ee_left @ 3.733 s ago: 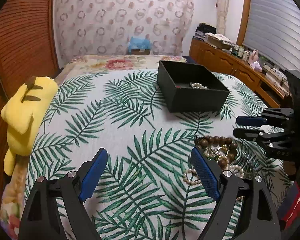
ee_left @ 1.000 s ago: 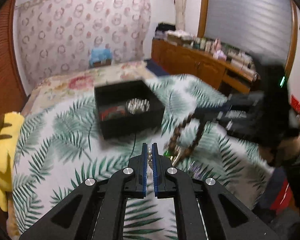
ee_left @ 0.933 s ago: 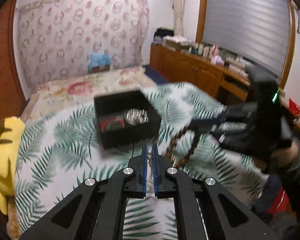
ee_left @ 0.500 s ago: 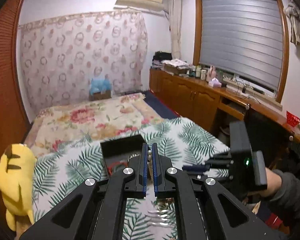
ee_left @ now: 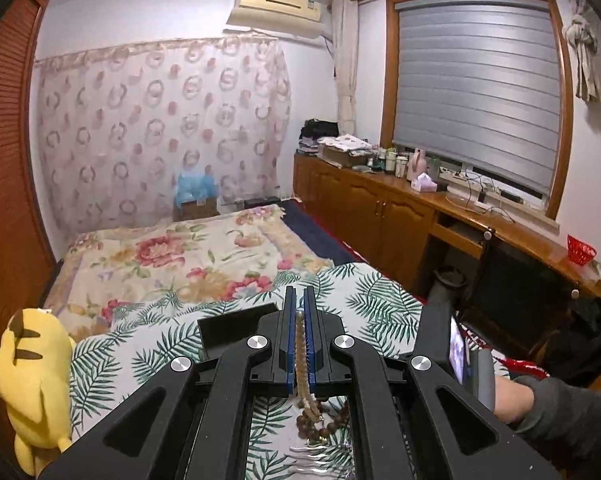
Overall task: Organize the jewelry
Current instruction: 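Lower both held strands into the black box and open both grippers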
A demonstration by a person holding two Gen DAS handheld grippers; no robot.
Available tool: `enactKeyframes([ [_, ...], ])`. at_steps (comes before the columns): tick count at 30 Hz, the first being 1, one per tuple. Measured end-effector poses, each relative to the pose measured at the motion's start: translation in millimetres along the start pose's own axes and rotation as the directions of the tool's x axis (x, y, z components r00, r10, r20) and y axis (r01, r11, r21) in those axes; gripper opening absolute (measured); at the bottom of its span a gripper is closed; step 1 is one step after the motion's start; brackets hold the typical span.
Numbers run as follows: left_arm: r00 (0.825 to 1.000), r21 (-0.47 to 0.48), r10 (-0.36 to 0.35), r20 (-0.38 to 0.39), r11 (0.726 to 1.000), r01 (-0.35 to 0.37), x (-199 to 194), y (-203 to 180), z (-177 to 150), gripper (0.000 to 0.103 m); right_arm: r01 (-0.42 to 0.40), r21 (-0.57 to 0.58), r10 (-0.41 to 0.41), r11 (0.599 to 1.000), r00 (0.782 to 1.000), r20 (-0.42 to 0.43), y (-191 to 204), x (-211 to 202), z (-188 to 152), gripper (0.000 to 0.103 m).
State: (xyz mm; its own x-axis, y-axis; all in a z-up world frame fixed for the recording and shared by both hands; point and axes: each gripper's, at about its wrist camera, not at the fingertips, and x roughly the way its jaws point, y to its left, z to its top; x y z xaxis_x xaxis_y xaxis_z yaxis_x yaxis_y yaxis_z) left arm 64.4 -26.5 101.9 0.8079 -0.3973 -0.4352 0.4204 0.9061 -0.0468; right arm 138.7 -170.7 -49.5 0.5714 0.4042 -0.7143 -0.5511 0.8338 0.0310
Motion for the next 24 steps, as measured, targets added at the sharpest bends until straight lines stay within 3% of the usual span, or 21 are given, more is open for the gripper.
enactKeyframes([
  [16, 0.998, -0.019, 0.046, 0.035, 0.999, -0.046, -14, 18, 12, 0.003, 0.024, 0.001, -0.024, 1.000, 1.000, 0.018, -8, -10, 2, 0.015],
  [24, 0.997, -0.015, 0.069, 0.020, 0.998, -0.069, -6, 22, 8, 0.003, 0.025, -0.010, -0.024, 1.000, 0.997, 0.079, -7, -35, 19, 0.015],
])
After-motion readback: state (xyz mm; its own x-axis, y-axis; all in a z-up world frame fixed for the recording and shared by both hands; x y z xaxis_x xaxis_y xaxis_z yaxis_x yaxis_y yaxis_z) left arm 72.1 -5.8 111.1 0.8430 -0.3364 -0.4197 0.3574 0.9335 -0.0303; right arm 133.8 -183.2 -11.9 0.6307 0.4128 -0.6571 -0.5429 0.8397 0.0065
